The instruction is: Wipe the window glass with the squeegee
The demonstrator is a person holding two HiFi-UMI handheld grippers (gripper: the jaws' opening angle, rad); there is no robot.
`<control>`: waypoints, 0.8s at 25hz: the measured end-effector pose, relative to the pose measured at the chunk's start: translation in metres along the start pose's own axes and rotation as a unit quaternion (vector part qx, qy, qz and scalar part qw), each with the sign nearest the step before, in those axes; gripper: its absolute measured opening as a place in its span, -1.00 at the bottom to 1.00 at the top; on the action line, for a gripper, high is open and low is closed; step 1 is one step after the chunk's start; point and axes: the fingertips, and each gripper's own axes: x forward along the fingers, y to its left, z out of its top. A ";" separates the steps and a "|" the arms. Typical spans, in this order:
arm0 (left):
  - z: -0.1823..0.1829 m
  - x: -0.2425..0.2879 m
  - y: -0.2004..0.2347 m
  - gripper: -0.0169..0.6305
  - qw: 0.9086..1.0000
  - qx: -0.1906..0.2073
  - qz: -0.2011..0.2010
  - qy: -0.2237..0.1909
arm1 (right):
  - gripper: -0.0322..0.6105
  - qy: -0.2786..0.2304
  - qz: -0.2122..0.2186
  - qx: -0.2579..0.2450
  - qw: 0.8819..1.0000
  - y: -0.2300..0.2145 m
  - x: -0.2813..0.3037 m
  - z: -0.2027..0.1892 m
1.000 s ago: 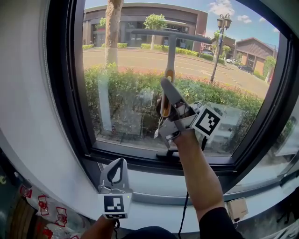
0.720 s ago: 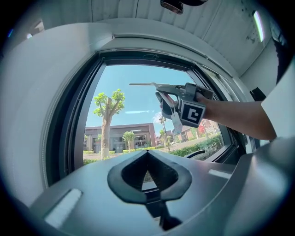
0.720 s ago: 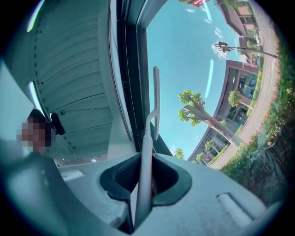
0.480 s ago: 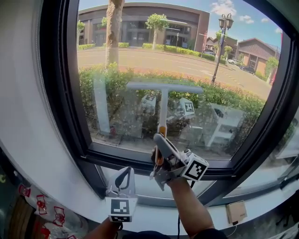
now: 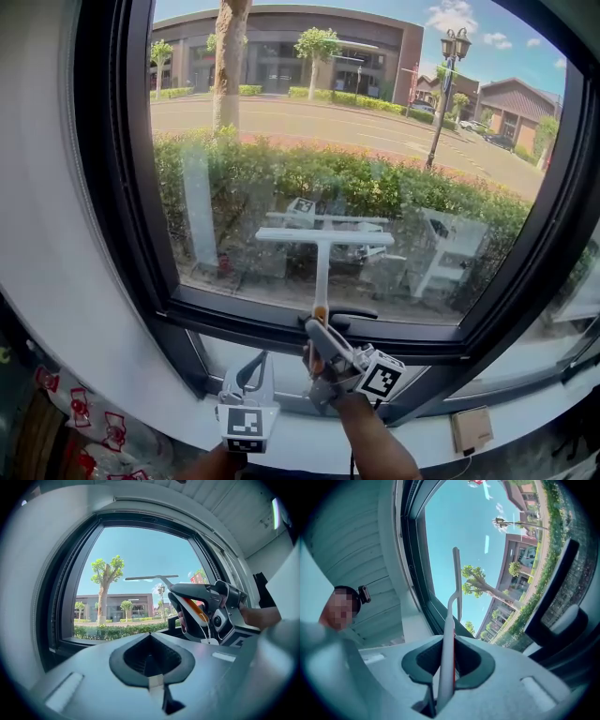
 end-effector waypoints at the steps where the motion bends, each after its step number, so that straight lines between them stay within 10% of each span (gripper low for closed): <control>1: 0.000 0.000 -0.001 -0.89 1.000 0.000 0.000 0.000 | -0.77 0.004 -0.004 -0.006 1.000 -0.002 -0.002 0.000; 13: 0.014 -0.001 -0.004 -0.89 1.000 0.003 0.017 -0.016 | -0.77 0.024 0.013 -0.033 0.999 0.011 -0.008 0.010; 20: 0.045 0.009 -0.018 -0.89 0.999 0.025 0.016 -0.045 | -0.77 0.010 0.061 -0.094 0.994 0.054 -0.001 0.084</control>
